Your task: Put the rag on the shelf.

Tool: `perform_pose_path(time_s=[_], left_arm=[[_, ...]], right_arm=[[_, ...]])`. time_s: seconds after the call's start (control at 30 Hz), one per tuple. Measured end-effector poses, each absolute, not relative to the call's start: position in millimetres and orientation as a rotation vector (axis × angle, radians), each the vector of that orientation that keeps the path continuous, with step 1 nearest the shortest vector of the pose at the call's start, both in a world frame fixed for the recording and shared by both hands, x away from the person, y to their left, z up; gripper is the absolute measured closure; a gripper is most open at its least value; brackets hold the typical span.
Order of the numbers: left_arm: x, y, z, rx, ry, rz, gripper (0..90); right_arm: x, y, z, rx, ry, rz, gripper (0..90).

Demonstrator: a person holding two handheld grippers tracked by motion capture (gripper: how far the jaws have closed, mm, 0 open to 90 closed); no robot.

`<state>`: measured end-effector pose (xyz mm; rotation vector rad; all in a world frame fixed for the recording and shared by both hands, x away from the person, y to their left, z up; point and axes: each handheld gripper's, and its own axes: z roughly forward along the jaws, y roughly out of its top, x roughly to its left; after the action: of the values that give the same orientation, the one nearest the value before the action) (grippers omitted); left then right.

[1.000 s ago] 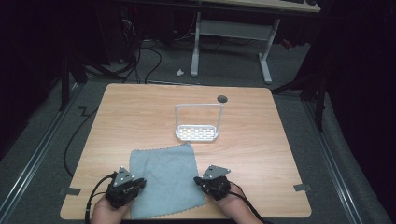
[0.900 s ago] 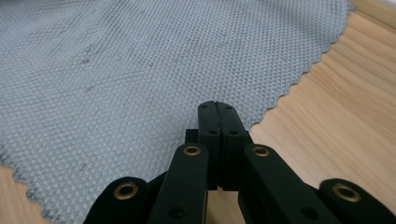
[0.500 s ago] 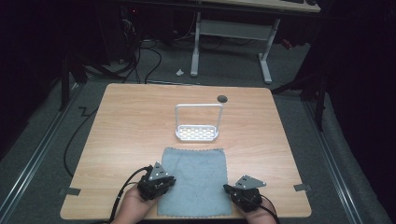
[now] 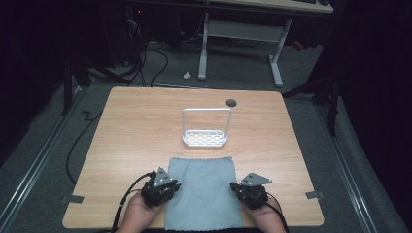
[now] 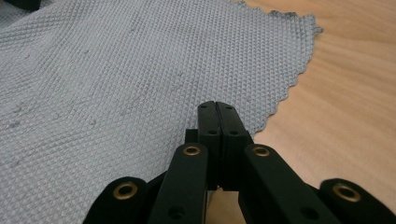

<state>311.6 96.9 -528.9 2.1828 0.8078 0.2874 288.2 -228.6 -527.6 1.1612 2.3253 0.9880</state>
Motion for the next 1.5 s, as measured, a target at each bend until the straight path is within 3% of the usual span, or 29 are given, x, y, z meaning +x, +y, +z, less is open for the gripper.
perform_pose_path(time_s=[0.23,0.53,0.67,0.87,1.0,1.07,1.33,1.5], left_arm=[[296,106,-527,2.217,0.761,0.238,76.1],[334,136,-525,2.007,1.013,0.297,63.0],[350,136,-522,1.987,1.047,0.343,63.3],[363,121,-529,1.995,1.062,0.300,62.7],[363,118,-533,1.996,1.091,0.276,64.9],[361,114,-533,2.009,1.072,0.289,70.8],[360,111,-535,2.020,1.053,0.297,87.4],[360,111,-535,2.016,1.050,0.286,88.0]], right_arm=[[267,-233,-522,1.122,2.397,0.986,88.7],[279,-261,-519,1.250,2.225,1.107,82.3],[281,-263,-519,1.257,2.210,1.109,80.9],[281,-261,-520,1.229,2.218,1.103,78.7],[281,-260,-521,1.213,2.221,1.097,74.7],[282,-258,-523,1.219,2.208,1.090,70.6],[302,-246,-518,1.248,2.165,1.088,70.7],[325,-239,-521,1.307,2.171,1.044,66.6]])
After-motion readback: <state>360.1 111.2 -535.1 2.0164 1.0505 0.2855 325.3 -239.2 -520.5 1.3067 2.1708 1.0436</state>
